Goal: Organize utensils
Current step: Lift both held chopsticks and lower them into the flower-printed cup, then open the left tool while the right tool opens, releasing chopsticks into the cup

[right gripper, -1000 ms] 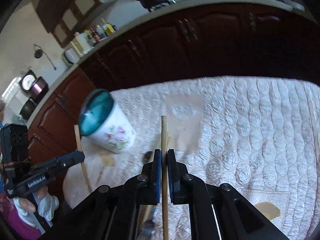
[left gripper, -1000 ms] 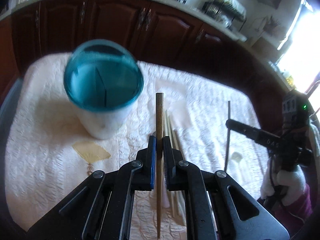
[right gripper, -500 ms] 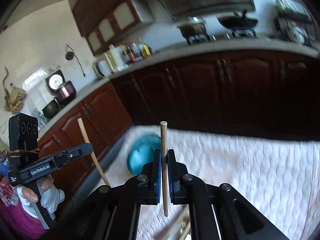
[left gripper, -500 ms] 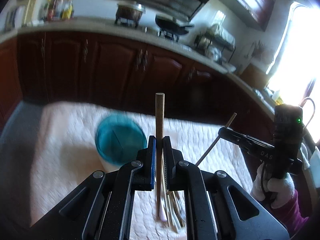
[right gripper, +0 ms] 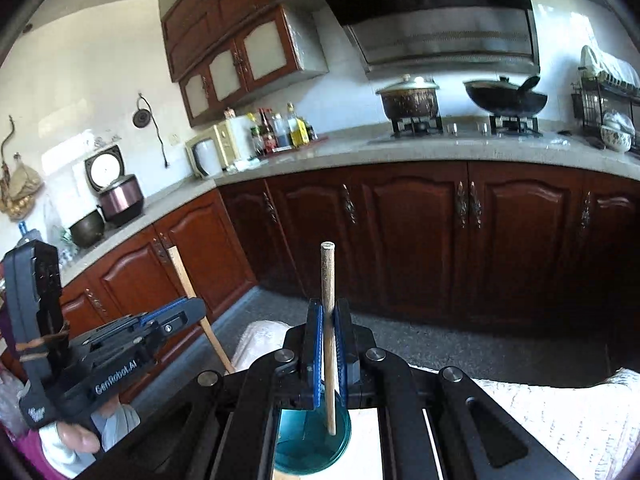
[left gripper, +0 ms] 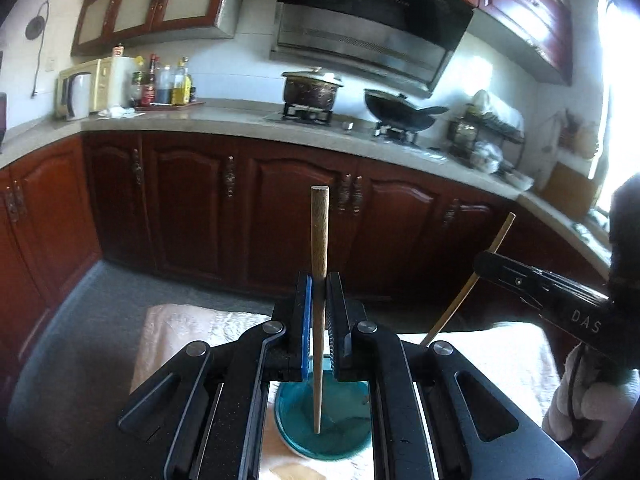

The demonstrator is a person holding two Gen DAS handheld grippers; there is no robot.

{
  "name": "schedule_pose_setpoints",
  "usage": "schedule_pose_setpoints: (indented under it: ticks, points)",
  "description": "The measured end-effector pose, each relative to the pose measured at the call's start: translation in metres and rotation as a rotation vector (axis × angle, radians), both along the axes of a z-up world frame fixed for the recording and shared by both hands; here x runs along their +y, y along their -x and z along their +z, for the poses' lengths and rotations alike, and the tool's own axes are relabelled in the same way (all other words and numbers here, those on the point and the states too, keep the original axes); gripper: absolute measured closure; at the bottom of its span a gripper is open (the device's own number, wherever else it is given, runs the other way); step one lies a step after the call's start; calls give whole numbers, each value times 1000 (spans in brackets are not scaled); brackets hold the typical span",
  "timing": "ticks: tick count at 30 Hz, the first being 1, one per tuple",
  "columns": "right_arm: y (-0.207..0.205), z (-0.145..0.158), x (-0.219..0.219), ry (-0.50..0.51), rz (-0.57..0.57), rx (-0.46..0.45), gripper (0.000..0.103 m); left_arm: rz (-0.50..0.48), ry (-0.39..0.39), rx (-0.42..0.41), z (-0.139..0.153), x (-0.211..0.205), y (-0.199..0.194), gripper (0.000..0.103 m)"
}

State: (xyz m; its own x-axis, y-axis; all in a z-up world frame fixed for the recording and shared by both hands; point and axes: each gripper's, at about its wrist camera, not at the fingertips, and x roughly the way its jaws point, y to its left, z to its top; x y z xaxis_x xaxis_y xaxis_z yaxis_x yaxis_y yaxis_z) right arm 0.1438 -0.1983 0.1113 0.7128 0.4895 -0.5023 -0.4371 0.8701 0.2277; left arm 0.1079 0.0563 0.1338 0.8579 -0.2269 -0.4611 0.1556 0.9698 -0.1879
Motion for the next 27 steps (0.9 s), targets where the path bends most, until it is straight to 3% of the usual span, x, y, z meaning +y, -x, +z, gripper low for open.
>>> schedule_pose_setpoints:
  ticks: [9,17,19,21,23,27]
  points:
    - [-32,-66,15,33,31,170,98,30,-43,106,-66,-6,-24,97]
    - [-44,-93,14,37,41,239,97,40,-42,169,-87,-7,-27,97]
    - [-45,-96,14,41,39,258,93,45,-43,178,-90,-6,-27,95]
    - [-42,-97,10,41,31,262,74,48,-37,190,-91,-5,-26,88]
    - [-36,-97,5,33,24,259,73,47,-25,195,-91,-4,-24,77]
    - [-22,-95,-7,16,8,268,73,43,-19,195,-88,-5,-14,72]
